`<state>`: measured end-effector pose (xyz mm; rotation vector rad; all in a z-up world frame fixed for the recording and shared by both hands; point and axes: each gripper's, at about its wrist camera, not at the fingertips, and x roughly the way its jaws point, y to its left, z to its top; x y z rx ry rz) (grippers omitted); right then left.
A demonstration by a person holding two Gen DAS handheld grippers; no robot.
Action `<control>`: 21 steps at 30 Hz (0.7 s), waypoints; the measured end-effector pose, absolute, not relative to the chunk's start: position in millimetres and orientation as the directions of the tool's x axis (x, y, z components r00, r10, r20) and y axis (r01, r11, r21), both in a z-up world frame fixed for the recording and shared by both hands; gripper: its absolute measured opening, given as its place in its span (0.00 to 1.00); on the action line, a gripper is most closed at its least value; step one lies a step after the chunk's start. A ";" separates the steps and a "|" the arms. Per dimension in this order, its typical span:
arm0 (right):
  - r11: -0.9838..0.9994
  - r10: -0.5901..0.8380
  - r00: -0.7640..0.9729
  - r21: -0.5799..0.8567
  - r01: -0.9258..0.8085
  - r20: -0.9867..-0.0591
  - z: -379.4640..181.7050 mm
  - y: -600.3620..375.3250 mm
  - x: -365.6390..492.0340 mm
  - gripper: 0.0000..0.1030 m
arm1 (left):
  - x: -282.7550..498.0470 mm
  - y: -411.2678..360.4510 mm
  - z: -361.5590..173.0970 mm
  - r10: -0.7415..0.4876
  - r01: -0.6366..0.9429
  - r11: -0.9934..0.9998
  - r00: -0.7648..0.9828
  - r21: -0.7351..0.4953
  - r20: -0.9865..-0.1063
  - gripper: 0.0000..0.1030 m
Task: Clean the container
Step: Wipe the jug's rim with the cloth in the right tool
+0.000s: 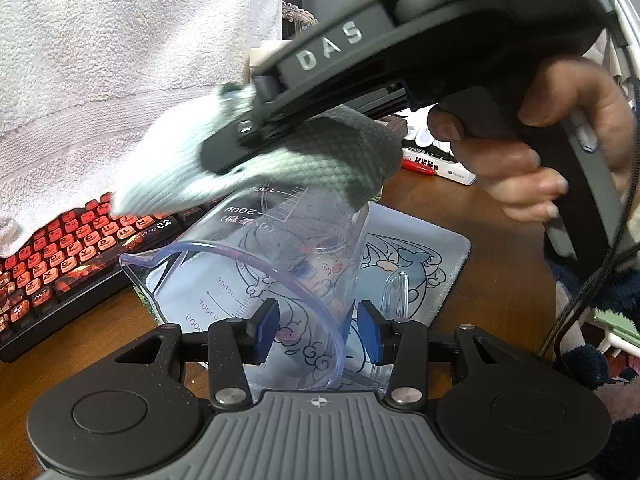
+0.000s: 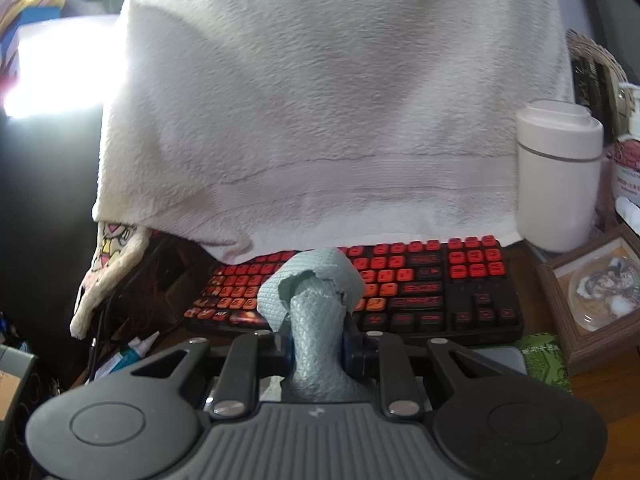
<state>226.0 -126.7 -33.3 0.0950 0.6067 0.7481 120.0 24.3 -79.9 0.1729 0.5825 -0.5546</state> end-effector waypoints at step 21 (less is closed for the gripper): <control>0.755 0.634 0.591 0.235 -0.612 -0.499 -32.4 -123.6 230.6 0.19 | 110.6 1.5 -78.0 -0.447 0.542 0.840 0.694 0.001 -0.564 0.42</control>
